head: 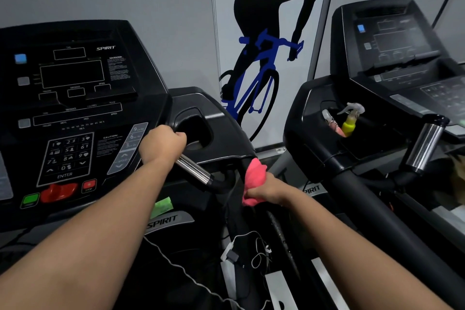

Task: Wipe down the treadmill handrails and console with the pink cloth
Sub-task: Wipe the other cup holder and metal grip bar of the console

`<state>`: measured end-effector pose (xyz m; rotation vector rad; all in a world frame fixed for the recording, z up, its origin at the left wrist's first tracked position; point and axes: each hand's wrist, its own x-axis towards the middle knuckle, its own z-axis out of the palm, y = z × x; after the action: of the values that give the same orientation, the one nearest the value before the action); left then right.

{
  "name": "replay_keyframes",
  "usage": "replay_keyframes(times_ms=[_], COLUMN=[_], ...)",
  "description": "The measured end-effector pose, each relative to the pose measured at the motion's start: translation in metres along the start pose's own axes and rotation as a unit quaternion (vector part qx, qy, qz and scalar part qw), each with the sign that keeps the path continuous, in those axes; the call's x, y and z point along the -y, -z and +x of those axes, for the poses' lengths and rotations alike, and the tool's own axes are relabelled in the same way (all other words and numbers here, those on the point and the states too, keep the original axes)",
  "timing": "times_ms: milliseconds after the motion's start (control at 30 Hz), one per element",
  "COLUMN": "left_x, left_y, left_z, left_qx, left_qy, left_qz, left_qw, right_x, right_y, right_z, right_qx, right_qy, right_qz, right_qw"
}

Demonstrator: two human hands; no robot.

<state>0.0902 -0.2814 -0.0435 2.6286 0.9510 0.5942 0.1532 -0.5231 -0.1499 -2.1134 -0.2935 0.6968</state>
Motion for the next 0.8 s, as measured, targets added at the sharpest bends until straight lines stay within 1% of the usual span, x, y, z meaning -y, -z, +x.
replay_keyframes(times_ms=[67, 133, 200, 267, 367, 433, 500, 633, 800], left_x=[0.0, -0.002, -0.003, -0.003, -0.003, -0.003, -0.003, -0.004, 0.003], left_y=[0.0, 0.001, 0.001, 0.0, 0.001, 0.002, 0.002, 0.003, -0.003], left_z=[0.0, 0.0, -0.002, -0.003, -0.007, -0.009, -0.012, -0.013, -0.02], left_qx=[0.0, -0.002, -0.005, -0.01, -0.022, -0.033, -0.045, -0.044, -0.05], left_qy=[0.0, 0.003, 0.006, 0.008, 0.001, -0.001, -0.001, 0.015, 0.047], left_qz=[-0.001, -0.003, -0.004, -0.005, -0.008, -0.016, -0.029, -0.05, -0.132], left_qw=[1.0, 1.0, 1.0, 1.0, 1.0, 0.999, 0.999, 0.998, 0.989], right_x=[-0.005, -0.001, 0.007, 0.013, 0.016, 0.01, 0.005, 0.001, 0.012], right_y=[0.003, 0.006, 0.006, 0.003, -0.005, -0.007, -0.005, -0.001, -0.003], right_z=[0.0, -0.001, 0.0, 0.003, 0.0, -0.004, -0.014, -0.025, -0.017], right_qx=[0.02, 0.025, 0.004, -0.033, -0.055, -0.055, -0.05, -0.013, -0.041], right_qy=[-0.016, -0.035, -0.034, -0.013, 0.002, 0.011, 0.021, 0.032, 0.01], right_qz=[0.002, -0.047, -0.088, -0.093, -0.084, -0.058, -0.059, -0.052, -0.11], right_qw=[1.0, 0.998, 0.995, 0.995, 0.995, 0.997, 0.997, 0.998, 0.993])
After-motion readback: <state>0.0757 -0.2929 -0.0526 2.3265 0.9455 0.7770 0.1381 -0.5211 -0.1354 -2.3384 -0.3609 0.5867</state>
